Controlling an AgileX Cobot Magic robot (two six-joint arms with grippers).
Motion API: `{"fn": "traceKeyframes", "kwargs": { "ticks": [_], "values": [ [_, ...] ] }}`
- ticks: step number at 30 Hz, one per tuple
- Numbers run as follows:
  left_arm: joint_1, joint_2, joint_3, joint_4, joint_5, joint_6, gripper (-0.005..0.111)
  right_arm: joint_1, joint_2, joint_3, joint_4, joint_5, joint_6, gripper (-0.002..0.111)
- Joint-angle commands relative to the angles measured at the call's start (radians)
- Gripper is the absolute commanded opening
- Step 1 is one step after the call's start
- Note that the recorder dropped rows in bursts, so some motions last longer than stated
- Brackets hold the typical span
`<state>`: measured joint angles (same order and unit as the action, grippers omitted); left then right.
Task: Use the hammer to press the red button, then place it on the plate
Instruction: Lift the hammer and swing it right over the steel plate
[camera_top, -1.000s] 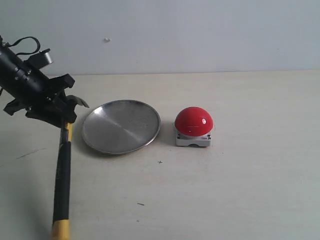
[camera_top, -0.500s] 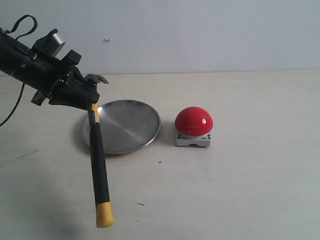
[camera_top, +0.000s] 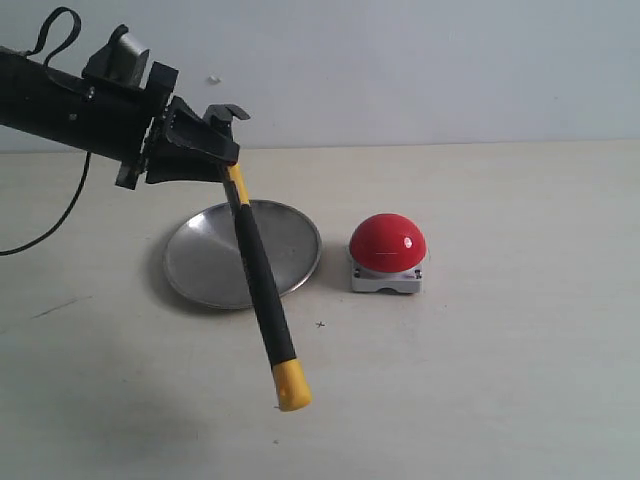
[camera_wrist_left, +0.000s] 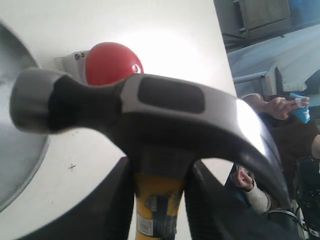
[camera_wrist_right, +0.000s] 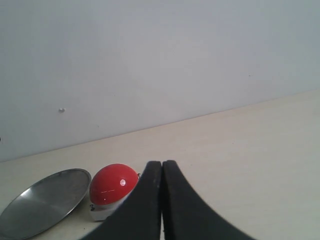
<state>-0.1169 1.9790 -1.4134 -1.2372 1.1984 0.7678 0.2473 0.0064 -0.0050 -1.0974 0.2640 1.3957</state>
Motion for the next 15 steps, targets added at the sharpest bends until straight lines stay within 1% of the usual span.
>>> {"fn": "traceKeyframes", "kwargs": {
  "ticks": [1, 5, 10, 12, 15],
  "values": [
    [-0.018, -0.017, 0.003, -0.106, 0.023, 0.04, 0.0, -0.003, -0.006, -0.001, -0.007, -0.005, -0.009, 0.0],
    [-0.038, -0.015, 0.003, -0.115, 0.023, 0.046, 0.0, -0.003, -0.006, -0.001, -0.007, -0.005, -0.009, 0.0],
    [-0.083, -0.013, 0.003, -0.145, 0.023, 0.06, 0.0, -0.003, -0.006, -0.003, -0.007, -0.021, -0.009, 0.0],
    [-0.097, -0.011, 0.003, -0.162, 0.023, 0.062, 0.0, -0.003, -0.006, -0.003, -0.007, -0.066, -0.005, 0.0],
    [-0.104, -0.009, 0.003, -0.184, 0.018, 0.065, 0.0, -0.003, -0.006, -0.003, -0.007, -0.19, -0.005, 0.0]
  ]
}}
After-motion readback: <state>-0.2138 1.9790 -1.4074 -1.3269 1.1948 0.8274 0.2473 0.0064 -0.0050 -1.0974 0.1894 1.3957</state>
